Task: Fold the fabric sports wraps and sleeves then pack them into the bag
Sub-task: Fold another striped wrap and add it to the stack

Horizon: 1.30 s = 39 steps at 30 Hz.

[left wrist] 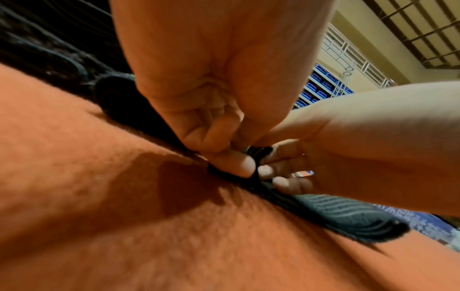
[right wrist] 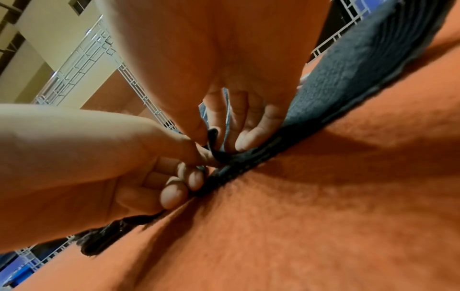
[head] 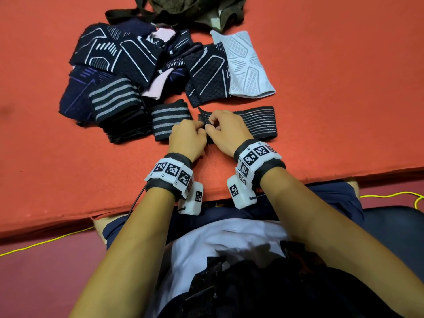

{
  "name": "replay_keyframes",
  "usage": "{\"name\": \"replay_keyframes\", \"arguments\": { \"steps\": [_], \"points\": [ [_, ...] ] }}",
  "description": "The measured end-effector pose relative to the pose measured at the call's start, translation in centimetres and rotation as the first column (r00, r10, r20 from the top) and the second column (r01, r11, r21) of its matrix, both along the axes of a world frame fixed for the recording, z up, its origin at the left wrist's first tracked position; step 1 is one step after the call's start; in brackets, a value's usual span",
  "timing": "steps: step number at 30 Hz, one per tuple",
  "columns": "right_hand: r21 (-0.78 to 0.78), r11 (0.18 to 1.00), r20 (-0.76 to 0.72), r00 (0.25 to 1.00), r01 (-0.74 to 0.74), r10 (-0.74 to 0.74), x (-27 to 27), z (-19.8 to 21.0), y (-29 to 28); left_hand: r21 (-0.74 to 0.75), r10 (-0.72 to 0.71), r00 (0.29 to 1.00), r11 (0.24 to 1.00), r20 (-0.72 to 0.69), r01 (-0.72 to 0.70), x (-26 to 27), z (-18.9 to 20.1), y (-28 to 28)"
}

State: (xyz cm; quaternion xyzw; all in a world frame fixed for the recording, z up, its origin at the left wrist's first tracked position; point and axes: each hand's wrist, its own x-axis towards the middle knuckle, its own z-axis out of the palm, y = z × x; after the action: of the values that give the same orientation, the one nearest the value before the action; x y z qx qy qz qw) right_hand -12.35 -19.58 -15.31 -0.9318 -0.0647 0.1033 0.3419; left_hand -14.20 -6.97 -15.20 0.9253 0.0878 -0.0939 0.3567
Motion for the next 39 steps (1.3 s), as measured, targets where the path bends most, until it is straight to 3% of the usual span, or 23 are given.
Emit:
{"name": "replay_keyframes", "arguments": {
  "steps": [5,11,18,23,26,34,39],
  "points": [
    [0.016,1.0,-0.042,0.999,-0.015,0.015,-0.2,-0.1,0.9,-0.121,0.09,0.995,0.988,-0.031,-0.093,0.2,0.6,0.2],
    [0.082,0.997,-0.096,0.995,-0.012,0.02,-0.3,0.3,0.0,-0.088,0.061,0.998,0.994,-0.017,-0.062,0.6,-0.1,0.2],
    [-0.074,0.997,-0.019,1.0,0.003,-0.004,-0.3,-0.6,-0.2,0.085,0.047,0.999,0.995,0.013,-0.048,0.6,-1.2,0.8],
    [0.011,0.99,0.04,0.989,0.139,-0.139,0.0,-0.4,-0.9,0.156,0.055,0.998,0.986,0.015,-0.056,0.6,-1.2,0.2],
    [-0.021,0.99,-0.031,0.99,0.138,-0.139,0.1,-0.6,-1.1,0.201,0.028,1.0,0.979,0.005,-0.028,0.5,-1.2,-0.2],
    [-0.146,0.957,-0.057,0.964,0.249,-0.26,0.3,-0.8,-1.5,0.151,0.111,0.991,0.984,-0.079,-0.098,0.8,-1.4,-0.3],
    [-0.097,0.956,-0.073,0.956,0.276,-0.283,0.2,-1.0,-1.9,0.073,0.111,0.992,0.992,-0.063,-0.106,1.2,-0.7,-0.6]
  ]
}}
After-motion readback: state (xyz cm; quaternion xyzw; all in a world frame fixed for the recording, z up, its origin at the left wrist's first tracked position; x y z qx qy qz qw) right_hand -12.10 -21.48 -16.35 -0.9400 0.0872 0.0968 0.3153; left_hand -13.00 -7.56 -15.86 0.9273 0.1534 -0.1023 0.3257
